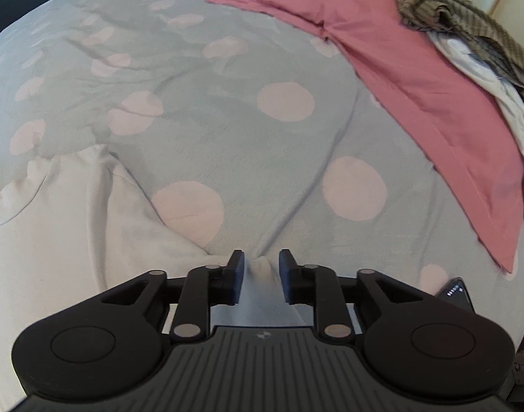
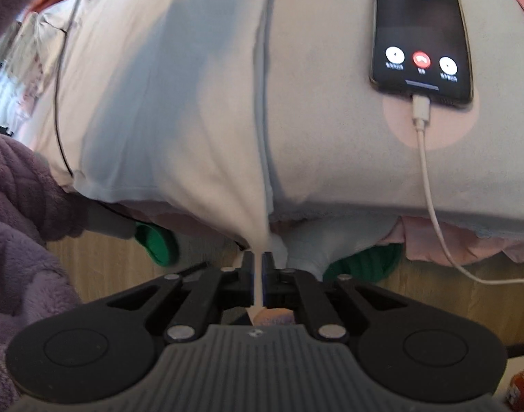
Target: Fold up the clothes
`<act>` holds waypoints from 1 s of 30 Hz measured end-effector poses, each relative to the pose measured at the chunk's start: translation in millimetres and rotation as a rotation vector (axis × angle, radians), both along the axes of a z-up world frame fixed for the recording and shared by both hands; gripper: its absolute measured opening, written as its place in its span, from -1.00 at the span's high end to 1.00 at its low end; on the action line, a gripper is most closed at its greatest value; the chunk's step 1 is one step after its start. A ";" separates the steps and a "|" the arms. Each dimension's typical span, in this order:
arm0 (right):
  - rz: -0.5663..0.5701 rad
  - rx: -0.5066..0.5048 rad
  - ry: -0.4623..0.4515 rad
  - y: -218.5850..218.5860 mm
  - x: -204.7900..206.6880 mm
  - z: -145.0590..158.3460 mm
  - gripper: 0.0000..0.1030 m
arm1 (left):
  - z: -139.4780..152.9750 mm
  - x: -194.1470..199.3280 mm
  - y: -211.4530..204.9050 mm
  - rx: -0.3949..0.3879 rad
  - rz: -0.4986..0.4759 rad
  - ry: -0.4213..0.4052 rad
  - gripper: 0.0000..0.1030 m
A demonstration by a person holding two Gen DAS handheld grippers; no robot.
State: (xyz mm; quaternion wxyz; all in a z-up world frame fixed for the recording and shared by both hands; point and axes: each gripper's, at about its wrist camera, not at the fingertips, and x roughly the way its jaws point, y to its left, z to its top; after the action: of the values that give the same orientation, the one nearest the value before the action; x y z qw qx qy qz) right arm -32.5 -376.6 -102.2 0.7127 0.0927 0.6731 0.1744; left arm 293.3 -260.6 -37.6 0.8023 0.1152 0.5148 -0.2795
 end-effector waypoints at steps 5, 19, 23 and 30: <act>-0.021 -0.035 -0.061 -3.0 -1.4 14.8 0.84 | 32.7 -22.1 28.6 -0.034 -0.011 -0.077 0.28; 0.113 -0.039 -0.253 61.6 24.2 65.4 0.74 | 102.0 -95.9 254.0 0.009 0.226 -0.226 0.18; 0.218 -0.032 -0.288 101.6 30.9 76.3 0.54 | 107.0 -116.7 341.1 0.065 0.376 -0.255 0.18; 0.340 -0.017 -0.306 165.9 54.2 86.6 0.43 | 76.7 -144.3 438.7 0.136 0.545 -0.250 0.10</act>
State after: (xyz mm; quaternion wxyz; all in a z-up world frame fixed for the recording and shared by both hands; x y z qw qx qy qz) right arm 21.7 -210.7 -15.6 0.7676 -0.0555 0.5645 0.2985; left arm 149.0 178.1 39.1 0.8953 0.0600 0.4415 -0.0026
